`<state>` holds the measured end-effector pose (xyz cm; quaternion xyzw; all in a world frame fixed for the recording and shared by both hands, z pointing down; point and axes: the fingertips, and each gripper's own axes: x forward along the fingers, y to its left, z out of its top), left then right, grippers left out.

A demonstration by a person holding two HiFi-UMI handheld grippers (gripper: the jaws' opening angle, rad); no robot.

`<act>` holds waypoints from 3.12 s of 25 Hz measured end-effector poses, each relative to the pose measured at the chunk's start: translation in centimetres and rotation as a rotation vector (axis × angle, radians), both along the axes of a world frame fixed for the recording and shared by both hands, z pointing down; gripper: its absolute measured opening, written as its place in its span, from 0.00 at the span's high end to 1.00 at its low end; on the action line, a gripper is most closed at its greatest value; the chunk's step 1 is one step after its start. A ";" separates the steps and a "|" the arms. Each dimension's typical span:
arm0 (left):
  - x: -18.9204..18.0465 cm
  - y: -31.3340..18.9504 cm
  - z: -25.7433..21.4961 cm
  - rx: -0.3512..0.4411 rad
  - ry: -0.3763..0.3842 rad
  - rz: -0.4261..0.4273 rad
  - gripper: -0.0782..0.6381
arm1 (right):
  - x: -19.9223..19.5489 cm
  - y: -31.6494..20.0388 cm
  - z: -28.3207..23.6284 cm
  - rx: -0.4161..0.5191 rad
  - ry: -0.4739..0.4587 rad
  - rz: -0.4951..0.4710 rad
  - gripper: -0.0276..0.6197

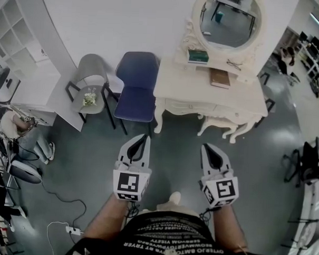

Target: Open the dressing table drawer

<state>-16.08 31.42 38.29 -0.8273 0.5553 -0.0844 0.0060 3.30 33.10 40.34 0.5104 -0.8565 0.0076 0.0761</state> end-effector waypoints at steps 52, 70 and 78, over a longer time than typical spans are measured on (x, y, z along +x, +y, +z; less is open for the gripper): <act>4.8 -10.6 -0.8 0.117 -0.043 -0.036 0.89 | 2.6 -10.8 0.8 -0.017 0.000 -0.045 0.95; 5.2 -18.6 0.5 0.048 -0.034 0.009 0.89 | 3.6 -18.3 1.1 -0.025 0.000 0.007 0.95; 4.3 -23.9 -1.6 0.068 -0.063 0.020 0.89 | 2.7 -23.1 -0.3 -0.003 0.002 0.009 0.95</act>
